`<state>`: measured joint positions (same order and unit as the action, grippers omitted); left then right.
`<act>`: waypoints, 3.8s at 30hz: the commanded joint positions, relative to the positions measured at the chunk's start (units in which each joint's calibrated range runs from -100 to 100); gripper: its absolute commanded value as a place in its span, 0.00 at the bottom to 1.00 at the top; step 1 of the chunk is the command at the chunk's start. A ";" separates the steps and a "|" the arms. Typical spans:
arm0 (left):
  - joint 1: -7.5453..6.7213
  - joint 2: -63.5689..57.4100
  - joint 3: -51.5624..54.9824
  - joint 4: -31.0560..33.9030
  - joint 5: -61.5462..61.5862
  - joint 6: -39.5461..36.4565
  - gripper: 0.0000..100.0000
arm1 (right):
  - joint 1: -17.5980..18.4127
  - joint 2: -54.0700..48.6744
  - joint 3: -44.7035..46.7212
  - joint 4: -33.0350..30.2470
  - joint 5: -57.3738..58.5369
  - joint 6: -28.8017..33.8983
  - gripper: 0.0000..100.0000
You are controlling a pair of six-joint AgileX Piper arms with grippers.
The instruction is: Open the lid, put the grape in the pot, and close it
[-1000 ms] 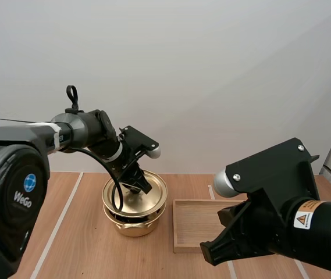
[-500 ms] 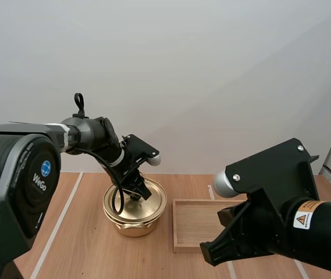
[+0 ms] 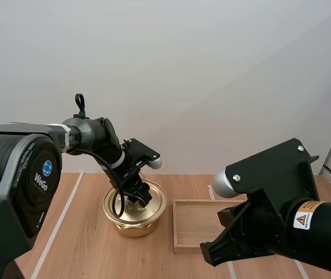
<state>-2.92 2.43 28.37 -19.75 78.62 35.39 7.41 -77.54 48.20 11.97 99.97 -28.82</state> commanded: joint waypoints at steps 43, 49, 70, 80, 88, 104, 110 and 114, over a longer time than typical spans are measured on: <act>-0.06 -77.40 31.54 -2.69 -25.23 -19.64 0.00 | -0.25 -9.24 17.49 -5.74 -35.50 4.25 0.00; -0.06 -87.93 38.97 -2.22 -35.48 -22.28 0.00 | -0.25 -12.55 17.49 -3.72 -45.70 4.25 0.00; 3.10 -97.31 54.64 -2.68 -49.82 -22.97 0.00 | -2.56 -22.46 44.98 -6.33 -81.76 4.16 0.00; 3.03 -97.31 71.63 -3.97 -76.40 -26.94 0.00 | -4.02 -22.46 51.80 -4.88 -87.54 4.16 0.00; 2.92 -98.87 71.63 -3.97 -64.31 -28.49 0.00 | -6.01 -22.46 51.80 2.76 -77.36 4.16 0.00; 2.21 -100.89 71.63 14.32 -50.71 -44.05 0.00 | -6.09 -22.46 51.80 -0.33 -69.41 4.16 0.00; 2.21 -101.70 71.63 17.34 -49.26 -51.04 0.00 | -6.09 -22.46 51.80 -0.31 -69.03 4.26 0.00; 2.21 -101.70 71.63 17.39 -48.88 -51.13 0.00 | -6.09 -22.46 51.80 -0.31 -68.58 4.26 0.00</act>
<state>-0.76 -98.85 99.87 -2.94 29.72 -14.61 1.56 -99.58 100.00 12.06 30.90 -24.54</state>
